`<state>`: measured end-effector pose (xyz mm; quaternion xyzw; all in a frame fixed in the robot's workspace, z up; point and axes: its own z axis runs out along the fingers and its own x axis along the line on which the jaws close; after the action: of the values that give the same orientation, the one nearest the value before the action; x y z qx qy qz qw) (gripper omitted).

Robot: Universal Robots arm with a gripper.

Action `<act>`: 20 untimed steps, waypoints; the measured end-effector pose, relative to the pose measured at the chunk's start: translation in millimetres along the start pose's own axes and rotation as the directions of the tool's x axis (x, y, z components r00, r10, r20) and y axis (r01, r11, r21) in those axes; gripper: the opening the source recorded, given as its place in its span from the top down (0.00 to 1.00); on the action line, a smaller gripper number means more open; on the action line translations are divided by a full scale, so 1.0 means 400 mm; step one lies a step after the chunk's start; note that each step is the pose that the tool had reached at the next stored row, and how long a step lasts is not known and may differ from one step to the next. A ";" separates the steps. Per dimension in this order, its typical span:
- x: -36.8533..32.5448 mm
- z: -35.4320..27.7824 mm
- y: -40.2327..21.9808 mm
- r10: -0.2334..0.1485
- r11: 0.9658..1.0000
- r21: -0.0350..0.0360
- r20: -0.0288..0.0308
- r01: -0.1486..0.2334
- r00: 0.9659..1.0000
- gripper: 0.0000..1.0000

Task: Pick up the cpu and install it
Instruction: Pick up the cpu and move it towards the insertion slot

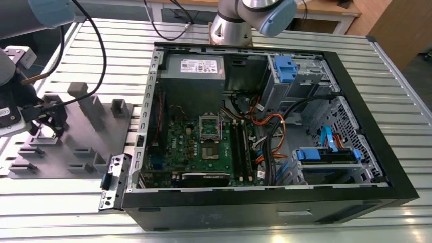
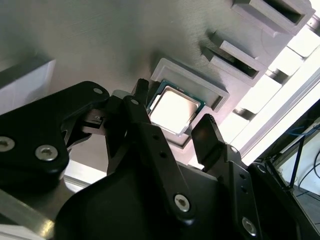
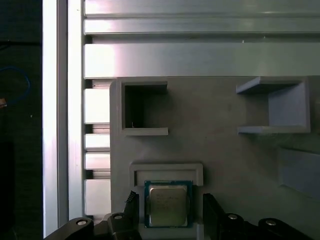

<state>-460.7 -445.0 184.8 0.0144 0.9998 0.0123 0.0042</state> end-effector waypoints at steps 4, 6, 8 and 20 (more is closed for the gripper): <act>0.000 0.001 0.000 0.000 1.000 0.003 0.000 0.000 1.000 0.38; 0.000 0.003 0.000 0.000 1.000 0.003 0.000 0.000 1.000 0.38; 0.000 0.002 0.000 0.000 1.000 0.003 0.000 0.000 1.000 0.38; 0.000 0.002 0.000 -0.001 1.000 0.004 0.000 0.001 1.000 0.38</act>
<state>-460.8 -445.0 183.9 0.0139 0.9998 0.0105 0.0043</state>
